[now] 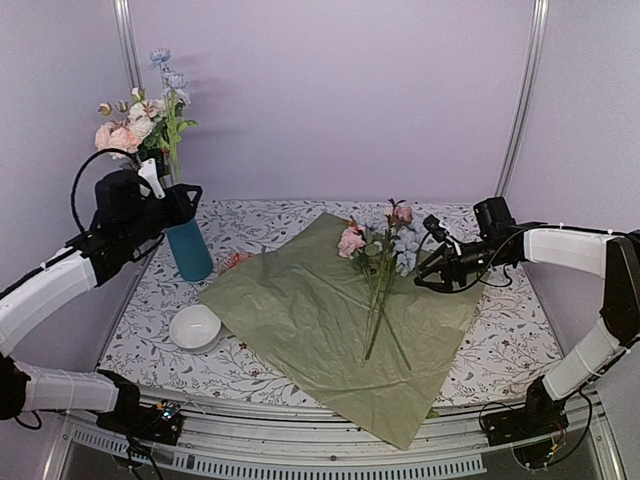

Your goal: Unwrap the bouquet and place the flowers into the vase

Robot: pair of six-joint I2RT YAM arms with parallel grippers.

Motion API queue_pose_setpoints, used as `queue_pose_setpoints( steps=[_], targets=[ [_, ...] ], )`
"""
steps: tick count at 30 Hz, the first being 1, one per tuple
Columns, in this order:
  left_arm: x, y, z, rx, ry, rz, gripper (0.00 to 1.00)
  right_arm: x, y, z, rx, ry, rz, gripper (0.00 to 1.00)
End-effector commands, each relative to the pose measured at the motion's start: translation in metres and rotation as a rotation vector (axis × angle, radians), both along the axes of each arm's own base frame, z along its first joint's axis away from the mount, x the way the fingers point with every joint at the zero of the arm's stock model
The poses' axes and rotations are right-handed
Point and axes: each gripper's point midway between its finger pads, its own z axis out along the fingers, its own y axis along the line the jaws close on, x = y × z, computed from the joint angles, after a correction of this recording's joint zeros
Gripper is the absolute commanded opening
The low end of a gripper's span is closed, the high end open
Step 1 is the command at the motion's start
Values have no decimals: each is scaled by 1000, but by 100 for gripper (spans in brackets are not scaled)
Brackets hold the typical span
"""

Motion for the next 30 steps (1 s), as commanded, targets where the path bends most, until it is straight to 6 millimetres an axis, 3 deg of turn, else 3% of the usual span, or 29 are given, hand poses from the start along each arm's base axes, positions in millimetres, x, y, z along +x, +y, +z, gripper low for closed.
queue_pose_setpoints(
  steps=[1,7,15,22,25,30],
  targets=[
    [-6,-85,7,-1,34,-257,39,12,-1,4,18,16,-33,68],
    [-7,-197,-31,4,176,-522,40,18,-7,3,17,19,-69,67],
    [-7,-306,-92,68,386,-725,40,23,-15,0,12,24,-94,66],
    [-15,-363,-168,123,606,-800,39,25,-18,2,11,15,-103,66],
    [-21,-375,-197,139,680,-814,38,25,-19,2,12,15,-104,66],
    [-31,-383,-226,160,766,-816,38,25,-19,0,11,21,-105,66]
  ],
)
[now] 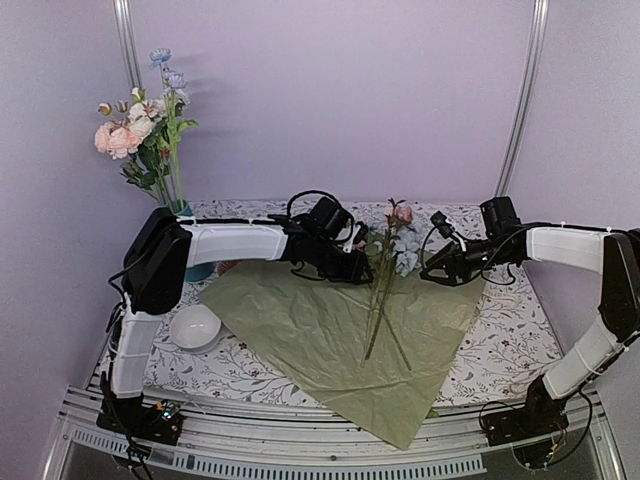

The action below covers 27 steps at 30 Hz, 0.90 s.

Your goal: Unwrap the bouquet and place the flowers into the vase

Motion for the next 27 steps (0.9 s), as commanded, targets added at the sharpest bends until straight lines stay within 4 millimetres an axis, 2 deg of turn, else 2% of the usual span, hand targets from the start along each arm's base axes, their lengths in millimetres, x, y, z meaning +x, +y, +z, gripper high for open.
queue_pose_setpoints(
  steps=[1,5,12,21,27],
  targets=[
    [-20,-5,-18,38,100,-21,38,7,0,5,12,-16,-3,66],
    [-25,-9,-33,28,142,-34,39,7,0,4,14,-10,-1,66],
    [-27,-21,-48,4,179,-52,35,7,0,2,11,-8,-2,66],
    [-32,-31,-67,-16,232,-71,26,7,0,0,10,-6,1,66],
    [-33,-40,-63,-68,234,-99,16,7,0,-1,10,0,2,66]
  ],
)
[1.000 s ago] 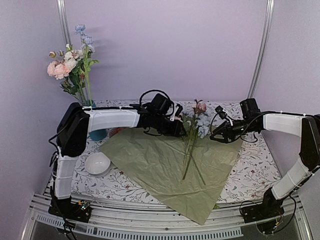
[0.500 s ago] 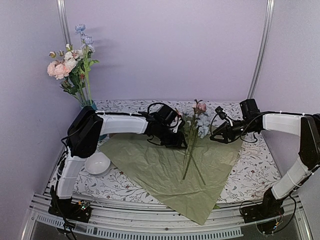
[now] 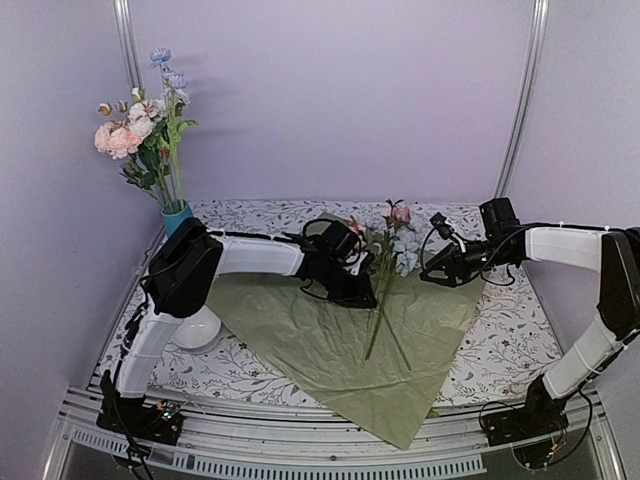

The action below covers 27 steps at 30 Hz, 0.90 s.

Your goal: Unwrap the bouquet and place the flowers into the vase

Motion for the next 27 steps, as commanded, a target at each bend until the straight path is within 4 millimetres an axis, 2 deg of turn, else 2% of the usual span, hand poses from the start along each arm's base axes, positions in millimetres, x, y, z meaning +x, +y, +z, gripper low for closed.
queue_pose_setpoints(
  steps=[1,8,10,12,14,18,23,27],
  targets=[
    [-3,-21,13,-84,-10,-37,14,6,1,3,13,-11,5,66],
    [3,-28,9,-125,21,-15,10,7,1,3,13,-9,4,66],
    [3,-30,9,-128,23,-17,5,6,1,3,13,-9,4,66],
    [5,-31,12,-134,20,-15,0,6,1,3,14,-10,3,66],
    [6,-31,20,-140,12,-8,0,6,1,4,13,-9,2,66],
    [10,-29,49,-183,-29,10,0,6,1,15,25,-30,-2,66],
    [15,-23,109,-291,-109,42,0,2,4,50,81,-77,3,66],
    [18,-15,144,-360,-173,76,0,-5,10,66,130,-52,34,67]
  ],
)
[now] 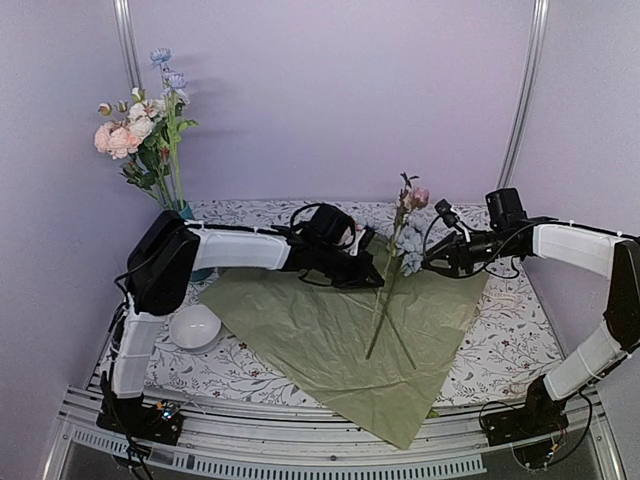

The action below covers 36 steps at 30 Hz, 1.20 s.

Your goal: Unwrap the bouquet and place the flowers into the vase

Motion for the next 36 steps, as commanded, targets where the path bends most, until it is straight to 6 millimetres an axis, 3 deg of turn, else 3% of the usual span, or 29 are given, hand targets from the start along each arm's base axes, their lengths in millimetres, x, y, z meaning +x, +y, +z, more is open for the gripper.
queue_pose_setpoints(
  steps=[1,9,11,20,23,31,33,34,36],
  targets=[
    [14,0,92,-186,-156,54,0,-4,8,38,89,1,43,67],
    [16,20,166,-414,-317,157,0,-13,36,69,180,55,154,70],
    [13,27,193,-491,-360,179,0,-17,47,75,207,64,184,70],
    [7,43,234,-616,-452,215,0,-37,102,69,253,141,271,68],
    [5,49,240,-629,-464,229,0,-38,108,68,257,149,275,56],
    [3,56,241,-643,-471,249,0,-38,112,56,257,201,266,8],
    [2,56,239,-643,-469,247,0,-39,112,56,259,207,271,0],
    [2,56,239,-642,-470,245,2,-40,113,55,257,208,272,0],
    [4,58,236,-634,-473,248,27,-41,112,53,251,207,273,0]
  ],
)
